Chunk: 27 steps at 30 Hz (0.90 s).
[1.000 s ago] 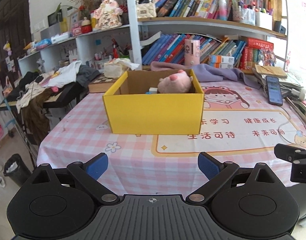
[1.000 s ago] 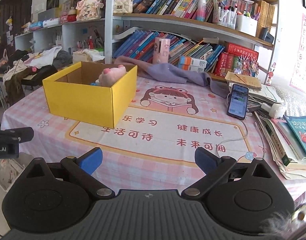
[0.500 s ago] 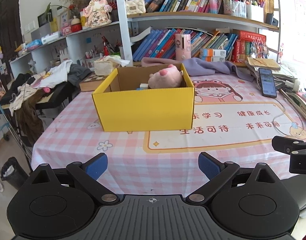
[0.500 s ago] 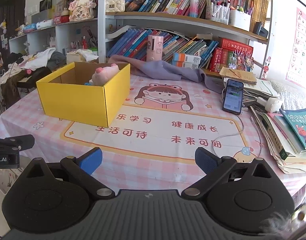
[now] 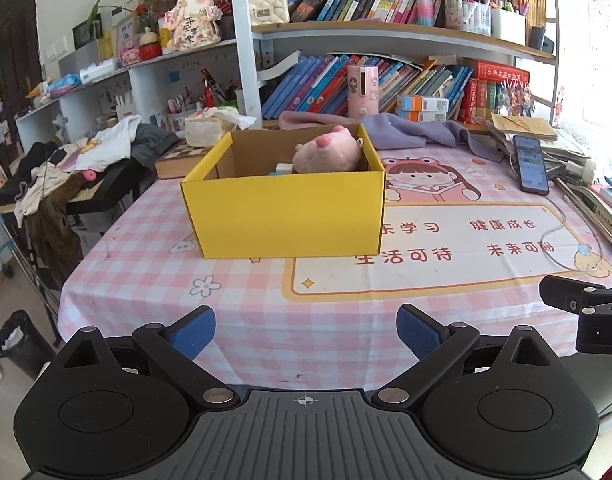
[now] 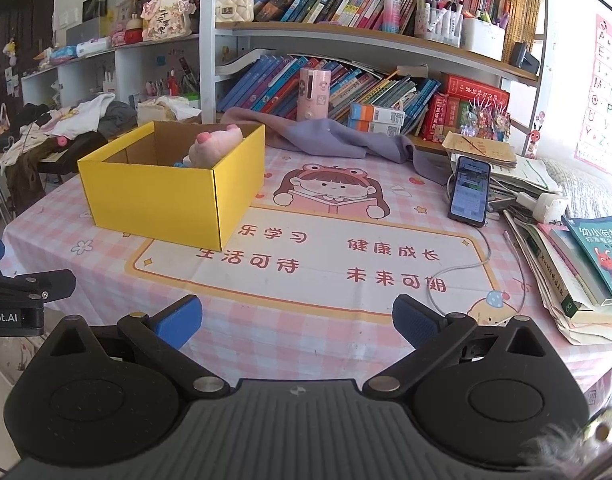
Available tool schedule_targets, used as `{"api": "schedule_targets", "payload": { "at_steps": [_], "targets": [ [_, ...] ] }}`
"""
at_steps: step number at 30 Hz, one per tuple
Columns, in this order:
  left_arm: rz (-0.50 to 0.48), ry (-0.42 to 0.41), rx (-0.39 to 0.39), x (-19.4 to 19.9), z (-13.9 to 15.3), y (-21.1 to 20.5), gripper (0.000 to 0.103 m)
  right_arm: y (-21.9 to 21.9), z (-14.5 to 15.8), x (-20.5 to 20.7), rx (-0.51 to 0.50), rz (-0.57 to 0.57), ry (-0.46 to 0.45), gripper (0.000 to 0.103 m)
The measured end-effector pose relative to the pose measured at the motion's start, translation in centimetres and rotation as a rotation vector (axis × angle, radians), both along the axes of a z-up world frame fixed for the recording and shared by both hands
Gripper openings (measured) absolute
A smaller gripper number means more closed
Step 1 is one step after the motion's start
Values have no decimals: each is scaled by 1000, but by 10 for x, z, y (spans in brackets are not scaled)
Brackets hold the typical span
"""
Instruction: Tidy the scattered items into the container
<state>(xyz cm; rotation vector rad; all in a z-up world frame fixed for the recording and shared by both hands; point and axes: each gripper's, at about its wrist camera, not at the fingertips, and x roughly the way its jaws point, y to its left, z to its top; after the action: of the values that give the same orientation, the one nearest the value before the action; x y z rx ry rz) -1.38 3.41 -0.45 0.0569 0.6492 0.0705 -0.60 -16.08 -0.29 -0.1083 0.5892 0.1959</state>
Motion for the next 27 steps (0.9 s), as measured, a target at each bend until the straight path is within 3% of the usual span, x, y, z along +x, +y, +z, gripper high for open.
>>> {"api": "schedule_targets", "payload": {
  "at_steps": [16,27],
  "targets": [
    [5,4,-7,0,1,2,99,8,1,-4,-20,22,-2,103],
    [0,11,-9,1,-1,3,100,-1,0,1,15,-31,16,103]
  ]
}}
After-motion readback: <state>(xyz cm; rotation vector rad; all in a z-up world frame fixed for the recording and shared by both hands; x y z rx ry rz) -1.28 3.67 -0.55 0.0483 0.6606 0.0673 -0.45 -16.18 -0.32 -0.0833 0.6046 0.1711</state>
